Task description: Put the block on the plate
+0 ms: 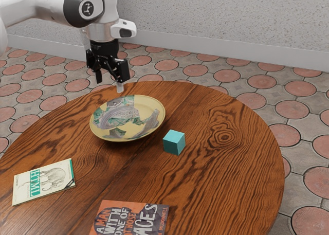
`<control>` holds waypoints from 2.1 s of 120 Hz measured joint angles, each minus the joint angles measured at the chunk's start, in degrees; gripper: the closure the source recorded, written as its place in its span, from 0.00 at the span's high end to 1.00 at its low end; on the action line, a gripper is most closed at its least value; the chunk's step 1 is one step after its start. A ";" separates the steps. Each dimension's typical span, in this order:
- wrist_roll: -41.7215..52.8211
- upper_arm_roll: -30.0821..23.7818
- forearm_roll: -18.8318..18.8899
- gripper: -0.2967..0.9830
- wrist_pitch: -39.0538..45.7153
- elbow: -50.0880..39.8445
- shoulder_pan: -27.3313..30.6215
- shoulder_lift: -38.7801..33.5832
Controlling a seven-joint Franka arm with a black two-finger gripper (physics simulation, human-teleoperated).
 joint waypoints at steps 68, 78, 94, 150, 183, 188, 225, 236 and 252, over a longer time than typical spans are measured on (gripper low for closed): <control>-1.37 -1.99 -0.43 0.77 19.85 -8.98 -1.45 9.00; -3.71 -2.35 -0.48 0.77 21.25 -6.73 -1.80 10.82; -7.53 -2.44 -0.54 0.77 22.78 -5.28 -1.97 12.60; -15.53 -2.67 -1.51 0.77 21.72 13.20 -3.80 30.78; -17.82 -1.18 -4.21 0.77 21.67 12.55 -3.77 32.25; -18.08 -1.17 -4.60 0.77 22.05 11.88 -3.69 32.38; -19.52 -1.15 -6.18 0.77 25.59 7.73 -3.16 31.99; -19.75 -1.31 -6.17 0.77 26.08 7.82 -3.19 32.03; -19.38 -1.63 -6.18 0.77 27.42 8.13 -3.38 32.23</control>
